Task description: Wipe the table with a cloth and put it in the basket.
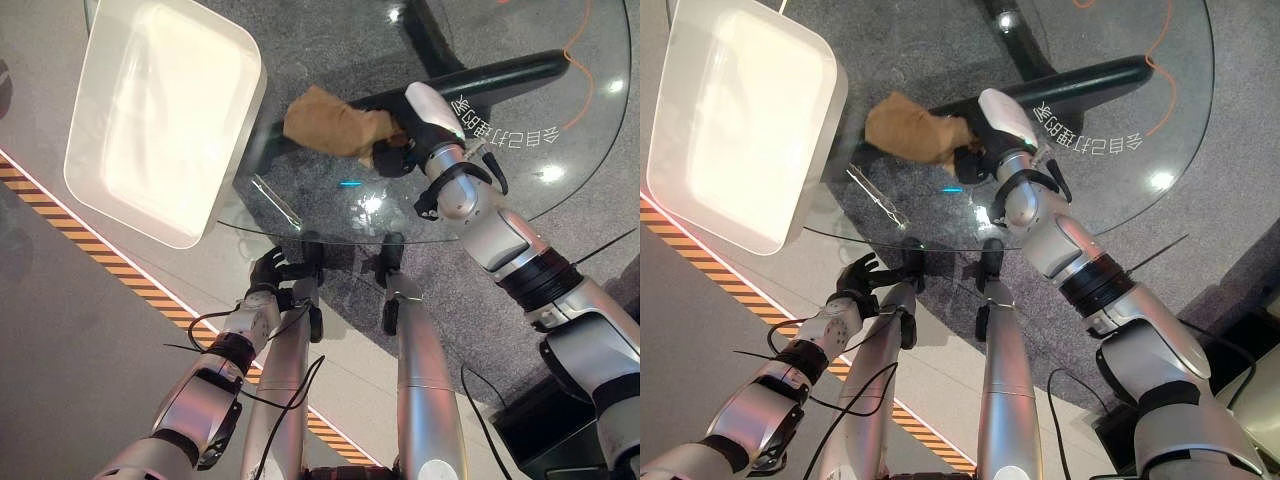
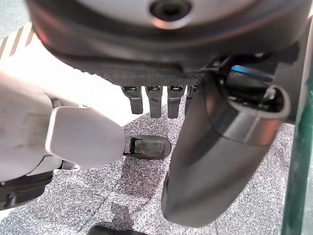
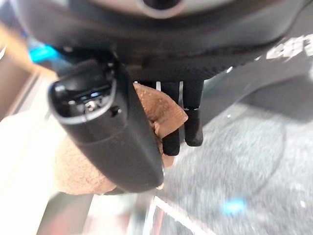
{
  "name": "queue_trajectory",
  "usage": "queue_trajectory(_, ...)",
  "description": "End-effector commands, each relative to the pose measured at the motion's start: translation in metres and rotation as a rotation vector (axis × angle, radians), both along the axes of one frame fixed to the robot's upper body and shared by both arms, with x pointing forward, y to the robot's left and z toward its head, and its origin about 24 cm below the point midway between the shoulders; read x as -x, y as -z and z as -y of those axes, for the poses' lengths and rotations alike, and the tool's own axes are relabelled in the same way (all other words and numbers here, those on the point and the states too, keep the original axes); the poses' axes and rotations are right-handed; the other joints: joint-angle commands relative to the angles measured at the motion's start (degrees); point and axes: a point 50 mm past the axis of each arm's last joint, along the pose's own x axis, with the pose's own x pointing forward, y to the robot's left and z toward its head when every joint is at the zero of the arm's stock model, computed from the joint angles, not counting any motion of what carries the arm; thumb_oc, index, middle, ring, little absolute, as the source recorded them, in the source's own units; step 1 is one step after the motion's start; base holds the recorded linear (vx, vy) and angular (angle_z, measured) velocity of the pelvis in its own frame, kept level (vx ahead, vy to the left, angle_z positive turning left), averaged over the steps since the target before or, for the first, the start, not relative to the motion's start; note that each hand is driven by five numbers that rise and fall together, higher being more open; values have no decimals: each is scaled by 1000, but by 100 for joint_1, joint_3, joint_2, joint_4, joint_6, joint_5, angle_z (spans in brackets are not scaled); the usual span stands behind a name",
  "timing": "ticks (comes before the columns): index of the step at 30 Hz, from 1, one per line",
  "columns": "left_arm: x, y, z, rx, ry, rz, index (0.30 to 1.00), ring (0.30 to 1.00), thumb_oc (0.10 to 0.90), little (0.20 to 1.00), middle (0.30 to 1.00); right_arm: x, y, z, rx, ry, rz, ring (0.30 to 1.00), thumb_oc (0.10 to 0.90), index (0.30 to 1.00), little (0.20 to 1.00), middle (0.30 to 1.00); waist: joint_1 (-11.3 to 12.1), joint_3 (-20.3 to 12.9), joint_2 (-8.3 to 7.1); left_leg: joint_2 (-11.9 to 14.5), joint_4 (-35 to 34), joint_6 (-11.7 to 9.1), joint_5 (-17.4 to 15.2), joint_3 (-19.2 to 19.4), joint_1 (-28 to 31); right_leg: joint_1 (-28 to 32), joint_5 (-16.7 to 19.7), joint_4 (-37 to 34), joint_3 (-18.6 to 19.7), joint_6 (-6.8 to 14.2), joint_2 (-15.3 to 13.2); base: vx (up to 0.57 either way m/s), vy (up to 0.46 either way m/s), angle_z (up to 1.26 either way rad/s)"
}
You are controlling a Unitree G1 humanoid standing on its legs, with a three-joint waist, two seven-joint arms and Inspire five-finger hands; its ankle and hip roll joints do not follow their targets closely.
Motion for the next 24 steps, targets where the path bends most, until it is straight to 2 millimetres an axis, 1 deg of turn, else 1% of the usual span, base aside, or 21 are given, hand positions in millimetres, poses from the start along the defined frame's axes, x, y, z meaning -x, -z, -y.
queue_trajectory(1,20,24,-20,-42,-26,-44,900,900,800,900,900,36,-9,-57,21,-385,1,300,100,300,200,300,165,-132,26,-393,418,27,-654,41,71,25,114,-353,-13,319,303,1,-21,5)
queue_trajectory(5,23,26,-23,-52,-22,-42,900,900,800,900,900,39,-6,-56,31,-400,-11,300,100,300,200,300,200,-132,9,-394,399,27,-632,23,49,15,127,-368,-59,321,296,-1,-22,4)
queue_trajectory(12,24,27,-24,-56,-18,-41,900,900,800,900,900,38,-5,-53,26,-392,-13,300,100,300,200,300,213,-132,10,-383,407,44,-632,23,16,-23,127,-352,-85,311,293,3,-6,4)
queue_trajectory(15,25,27,-24,-57,-17,-42,900,900,800,900,900,37,-7,-49,-10,-364,19,300,100,300,200,300,211,-132,13,-379,430,50,-635,27,-6,-44,128,-330,-97,309,287,0,0,0)
queue_trajectory(17,25,28,-25,-56,-15,-42,900,900,800,900,900,35,-9,-46,-52,-334,52,300,100,300,200,300,210,-132,23,-374,439,56,-639,35,-9,-52,122,-310,-96,306,290,0,0,0)
queue_trajectory(18,25,28,-25,-54,-16,-42,900,900,800,900,900,32,-13,-39,-114,-282,111,300,100,300,200,300,200,-132,32,-368,454,64,-650,44,-17,-65,117,-293,-85,304,295,0,0,0)
queue_trajectory(22,26,30,-22,-46,-21,-45,900,900,800,900,900,26,-24,-23,-267,-144,265,300,100,300,200,300,168,-132,66,-351,486,73,-676,69,-34,-98,109,-252,-51,305,305,0,0,0)
queue_trajectory(23,26,30,-22,-45,-21,-46,900,900,800,900,900,26,-25,-21,-278,-130,275,300,100,300,200,300,165,-132,69,-350,490,75,-678,71,-36,-102,108,-246,-48,304,306,0,0,0)
queue_trajectory(24,25,30,-20,-39,-26,-48,900,900,800,900,900,25,-32,-13,-363,-70,359,300,100,300,200,300,141,-132,84,-341,516,82,-701,82,-53,-131,97,-214,-18,303,318,0,0,0)
